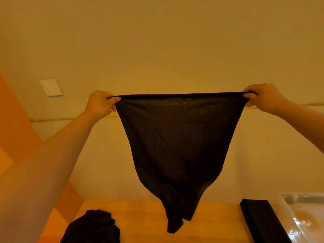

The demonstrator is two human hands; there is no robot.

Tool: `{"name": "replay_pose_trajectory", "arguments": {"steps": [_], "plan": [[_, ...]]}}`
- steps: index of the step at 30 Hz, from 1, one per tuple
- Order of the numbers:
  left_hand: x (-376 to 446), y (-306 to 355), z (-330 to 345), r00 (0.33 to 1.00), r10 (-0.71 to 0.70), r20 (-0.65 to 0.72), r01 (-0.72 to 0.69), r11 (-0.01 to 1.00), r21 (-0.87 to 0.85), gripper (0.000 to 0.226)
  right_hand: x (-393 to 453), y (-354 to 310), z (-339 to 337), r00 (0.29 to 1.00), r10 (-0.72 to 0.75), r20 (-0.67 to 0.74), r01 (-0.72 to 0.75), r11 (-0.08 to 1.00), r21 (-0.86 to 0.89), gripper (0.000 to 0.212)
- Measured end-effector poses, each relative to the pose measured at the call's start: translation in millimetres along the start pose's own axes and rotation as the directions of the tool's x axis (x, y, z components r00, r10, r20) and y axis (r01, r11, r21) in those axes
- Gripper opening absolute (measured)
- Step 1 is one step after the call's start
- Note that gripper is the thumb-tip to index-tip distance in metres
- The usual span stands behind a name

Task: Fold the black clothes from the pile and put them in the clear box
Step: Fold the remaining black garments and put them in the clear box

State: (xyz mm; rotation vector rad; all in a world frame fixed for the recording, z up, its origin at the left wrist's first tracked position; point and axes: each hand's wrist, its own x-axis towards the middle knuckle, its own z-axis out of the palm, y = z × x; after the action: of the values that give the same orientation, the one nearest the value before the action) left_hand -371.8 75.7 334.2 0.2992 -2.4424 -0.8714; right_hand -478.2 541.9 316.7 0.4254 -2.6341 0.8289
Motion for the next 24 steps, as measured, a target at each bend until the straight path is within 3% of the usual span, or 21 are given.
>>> {"name": "replay_pose_trajectory", "arguments": {"steps": [3,6,10,12,15,20,24], "plan": [[19,17,2,0.999,-0.052,0.005,0.053,0.993,-0.105,0.026,13,-4,-13,0.999,0.026,-0.037,-0.024,0.998,0.051,0.014],[30,32,2,0.994,-0.106,-0.014,0.095,0.937,-0.337,0.014,20,-7,-25,0.988,0.048,-0.146,-0.025,0.988,0.154,0.012],[34,42,-8,0.997,-0.069,-0.019,0.046,0.824,-0.565,0.025,21,-13,-43,0.951,0.131,-0.28,-0.028,0.938,0.344,0.012],[31,42,-15,1.0,-0.013,-0.008,0.006,0.819,-0.574,0.023,15,-20,-52,0.94,0.169,-0.296,-0.032,0.909,0.416,0.015],[18,34,-24,0.996,0.036,0.078,0.011,0.848,-0.53,0.024,-7,-27,-60,0.947,0.172,-0.272,-0.063,0.929,0.366,0.015],[-22,-1,-24,0.965,0.053,0.256,0.06,0.907,-0.416,0.023,-71,-18,-40,0.964,0.248,-0.098,-0.201,0.919,0.34,0.016],[-74,-46,-9,0.944,0.07,0.323,0.034,0.951,-0.307,0.014,-143,-4,-9,0.949,0.316,-0.015,-0.293,0.897,0.331,0.014]]}}
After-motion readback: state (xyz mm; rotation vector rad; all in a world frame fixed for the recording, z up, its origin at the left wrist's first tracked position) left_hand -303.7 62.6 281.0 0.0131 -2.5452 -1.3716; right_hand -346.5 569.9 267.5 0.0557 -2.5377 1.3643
